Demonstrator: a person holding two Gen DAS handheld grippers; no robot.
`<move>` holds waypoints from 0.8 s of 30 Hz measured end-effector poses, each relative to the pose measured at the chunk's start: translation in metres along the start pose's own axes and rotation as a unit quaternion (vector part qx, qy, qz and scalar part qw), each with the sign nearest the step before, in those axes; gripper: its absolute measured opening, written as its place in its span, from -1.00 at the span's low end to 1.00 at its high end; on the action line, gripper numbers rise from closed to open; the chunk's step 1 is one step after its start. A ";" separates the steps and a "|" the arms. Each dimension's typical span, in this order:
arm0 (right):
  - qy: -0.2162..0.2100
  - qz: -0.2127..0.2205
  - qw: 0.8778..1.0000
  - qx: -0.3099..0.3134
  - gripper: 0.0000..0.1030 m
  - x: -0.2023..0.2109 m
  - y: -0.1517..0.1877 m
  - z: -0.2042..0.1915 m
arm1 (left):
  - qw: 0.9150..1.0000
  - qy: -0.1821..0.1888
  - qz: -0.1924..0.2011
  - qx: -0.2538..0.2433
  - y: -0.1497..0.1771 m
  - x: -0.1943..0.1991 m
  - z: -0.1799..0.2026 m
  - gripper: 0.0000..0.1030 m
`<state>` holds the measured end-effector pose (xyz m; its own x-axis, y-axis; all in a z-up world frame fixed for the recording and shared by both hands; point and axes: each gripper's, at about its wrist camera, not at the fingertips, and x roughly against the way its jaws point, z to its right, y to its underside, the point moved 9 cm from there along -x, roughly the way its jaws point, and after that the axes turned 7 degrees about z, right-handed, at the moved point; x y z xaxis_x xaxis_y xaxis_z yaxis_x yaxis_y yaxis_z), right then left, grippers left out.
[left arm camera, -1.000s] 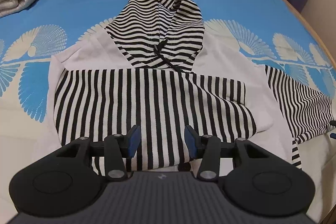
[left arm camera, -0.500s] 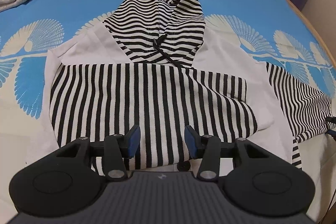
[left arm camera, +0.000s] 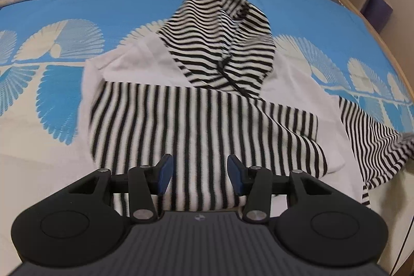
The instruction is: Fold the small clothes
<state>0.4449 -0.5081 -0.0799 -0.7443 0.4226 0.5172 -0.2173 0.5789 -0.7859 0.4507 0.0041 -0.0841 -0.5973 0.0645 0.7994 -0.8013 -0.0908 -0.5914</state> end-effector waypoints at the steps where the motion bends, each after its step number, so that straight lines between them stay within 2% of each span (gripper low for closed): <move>1: -0.029 0.010 0.999 0.021 -0.90 0.011 0.001 -0.027 | 1.000 -0.002 0.002 0.005 -0.001 0.002 -0.006 -0.01; 3: -0.120 0.027 0.989 0.079 -0.90 0.045 0.019 -0.099 | 1.000 -0.008 0.005 0.018 -0.003 0.006 -0.020 -0.01; 4: -0.187 0.023 0.975 0.119 -0.90 0.064 0.037 -0.140 | 1.000 -0.013 0.007 0.027 -0.004 0.008 -0.029 -0.01; 5: -0.248 0.014 0.956 0.158 -0.90 0.083 0.057 -0.174 | 0.999 -0.018 0.008 0.034 -0.005 0.009 -0.037 -0.01; 7: -0.375 -0.032 0.896 0.237 -0.85 0.126 0.112 -0.233 | 0.998 -0.027 0.008 0.052 -0.007 0.011 -0.054 -0.01; 8: -0.432 -0.073 0.854 0.281 -0.83 0.148 0.145 -0.253 | 0.998 -0.029 0.008 0.060 -0.008 0.011 -0.061 -0.01; 9: -0.468 -0.108 0.815 0.323 -0.75 0.166 0.173 -0.263 | 0.997 -0.031 0.008 0.068 -0.009 0.011 -0.068 -0.01; 10: -0.486 -0.141 0.780 0.368 -0.67 0.179 0.201 -0.266 | 0.997 -0.034 0.008 0.076 -0.010 0.011 -0.075 -0.01; 11: -0.486 -0.157 0.764 0.395 -0.44 0.185 0.217 -0.265 | 0.996 -0.036 0.009 0.084 -0.011 0.012 -0.081 -0.01; 12: -0.475 -0.167 0.756 0.418 -0.34 0.184 0.230 -0.261 | 0.995 -0.037 0.009 0.088 -0.012 0.013 -0.085 -0.01; 14: -0.444 -0.180 0.772 0.418 -0.29 0.172 0.234 -0.256 | 0.995 -0.036 0.008 0.096 -0.012 0.013 -0.092 -0.01; 17: -0.393 -0.201 0.819 0.366 -0.26 0.145 0.219 -0.248 | 0.993 -0.024 0.000 0.112 -0.009 0.010 -0.095 -0.01; 19: -0.345 -0.214 0.853 0.327 -0.23 0.124 0.208 -0.238 | 0.992 -0.019 -0.009 0.125 -0.006 0.005 -0.097 -0.01; 20: -0.321 -0.221 0.866 0.314 -0.22 0.116 0.205 -0.227 | 0.991 -0.017 -0.012 0.132 -0.004 0.002 -0.098 -0.01; 22: -0.292 -0.232 0.887 0.274 -0.22 0.102 0.201 -0.216 | 0.989 -0.018 -0.017 0.144 -0.002 -0.005 -0.101 -0.01; 24: -0.286 -0.257 0.891 0.239 -0.22 0.095 0.205 -0.215 | 0.988 -0.024 -0.012 0.151 -0.003 -0.009 -0.102 -0.01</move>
<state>0.4653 -0.1996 -0.1195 -0.6386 -0.3177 0.7009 -0.7657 0.1713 -0.6199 0.4545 0.1055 -0.1003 -0.5698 0.0243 0.8214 -0.7642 -0.3832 -0.5187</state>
